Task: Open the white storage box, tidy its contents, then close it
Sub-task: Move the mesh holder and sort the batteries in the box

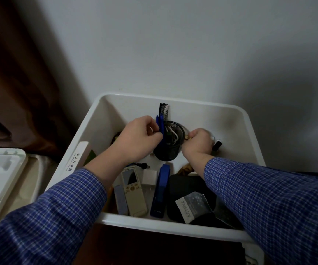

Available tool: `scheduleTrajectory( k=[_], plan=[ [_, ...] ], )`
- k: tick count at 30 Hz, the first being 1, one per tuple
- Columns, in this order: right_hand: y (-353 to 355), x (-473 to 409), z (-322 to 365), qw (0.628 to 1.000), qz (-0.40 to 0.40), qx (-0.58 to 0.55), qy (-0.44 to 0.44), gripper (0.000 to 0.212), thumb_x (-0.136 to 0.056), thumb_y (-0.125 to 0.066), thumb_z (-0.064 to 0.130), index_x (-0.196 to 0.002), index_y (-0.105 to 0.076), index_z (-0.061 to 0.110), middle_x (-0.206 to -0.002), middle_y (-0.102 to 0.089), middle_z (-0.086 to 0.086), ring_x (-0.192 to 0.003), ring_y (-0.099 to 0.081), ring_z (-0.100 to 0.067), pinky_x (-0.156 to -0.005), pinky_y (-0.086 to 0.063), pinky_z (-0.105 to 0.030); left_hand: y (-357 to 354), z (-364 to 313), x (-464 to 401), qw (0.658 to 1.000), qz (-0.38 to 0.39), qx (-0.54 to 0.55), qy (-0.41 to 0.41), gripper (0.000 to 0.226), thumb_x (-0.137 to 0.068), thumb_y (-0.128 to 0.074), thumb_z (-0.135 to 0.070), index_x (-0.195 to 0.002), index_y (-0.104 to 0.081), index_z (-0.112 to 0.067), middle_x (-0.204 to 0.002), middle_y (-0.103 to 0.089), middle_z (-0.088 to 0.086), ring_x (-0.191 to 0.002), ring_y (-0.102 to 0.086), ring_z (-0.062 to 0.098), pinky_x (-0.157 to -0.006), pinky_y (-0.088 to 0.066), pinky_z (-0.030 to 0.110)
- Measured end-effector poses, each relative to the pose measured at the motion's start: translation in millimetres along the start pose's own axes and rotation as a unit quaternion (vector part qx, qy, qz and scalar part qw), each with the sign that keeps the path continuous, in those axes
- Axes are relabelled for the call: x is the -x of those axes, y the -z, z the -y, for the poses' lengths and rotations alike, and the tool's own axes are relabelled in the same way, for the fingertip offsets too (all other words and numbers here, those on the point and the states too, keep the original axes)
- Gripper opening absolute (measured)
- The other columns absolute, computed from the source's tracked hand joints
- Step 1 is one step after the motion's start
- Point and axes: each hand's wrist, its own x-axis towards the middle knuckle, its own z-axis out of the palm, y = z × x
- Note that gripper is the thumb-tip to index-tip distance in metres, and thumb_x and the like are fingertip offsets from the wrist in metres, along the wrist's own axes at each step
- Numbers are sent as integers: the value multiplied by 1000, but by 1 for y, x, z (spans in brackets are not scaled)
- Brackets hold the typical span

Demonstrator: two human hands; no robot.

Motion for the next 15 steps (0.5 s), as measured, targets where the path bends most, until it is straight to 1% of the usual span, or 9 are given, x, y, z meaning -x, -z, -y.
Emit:
scheduleTrajectory(
  k=[2,4,6,8,11,13,15],
  plan=[
    [3,1,-1,998,20,48,41,19,-80,-64,3,-83,-61,21,-75,-53,7,-67,-53,-15,-65,-41,-24,-4,5,0,998,13,-65,-7,27,-87,-69,-30,-110,-56,-23,-100,-56,-4,-80,-59,9,-61,-43,19],
    [5,1,-1,992,39,92,77,21,-78,-66,1,-82,-62,21,-79,-56,3,-72,-54,-20,-66,-43,-26,-5,8,0,996,21,-87,-5,32,-87,-68,-31,-115,-54,-25,-106,-51,-2,-85,-59,13,-65,-46,22],
    [5,1,-1,987,61,112,101,22,-77,-68,2,-83,-62,22,-81,-59,1,-73,-54,-19,-64,-42,-24,-8,8,-1,992,45,-115,-21,28,-88,-67,-29,-114,-58,-24,-104,-57,1,-87,-61,17,-72,-51,30],
    [3,1,1,983,78,118,116,20,-78,-69,5,-88,-67,22,-83,-63,0,-74,-57,-19,-64,-41,-22,-10,9,-1,985,69,-154,-41,27,-89,-67,-27,-115,-65,-20,-101,-62,0,-90,-61,18,-76,-50,29],
    [1,2,3,982,83,115,124,17,-79,-72,10,-92,-72,20,-83,-64,1,-79,-61,-20,-66,-43,-22,-9,12,-1,983,59,-174,-24,24,-89,-69,-27,-111,-72,-17,-103,-68,0,-93,-64,17,-83,-57,35],
    [1,1,4,982,85,117,118,17,-79,-74,10,-92,-72,21,-82,-62,3,-79,-62,-20,-66,-43,-22,-8,14,-3,982,45,-182,-15,20,-88,-71,-27,-104,-75,-17,-99,-70,0,-91,-65,17,-83,-58,36],
    [2,0,3,983,87,119,111,18,-80,-74,10,-94,-72,21,-81,-61,3,-77,-61,-19,-65,-42,-22,-9,13,-4,981,40,-188,-16,16,-88,-71,-27,-100,-76,-17,-95,-70,0,-87,-65,17,-80,-58,35]
  ],
)
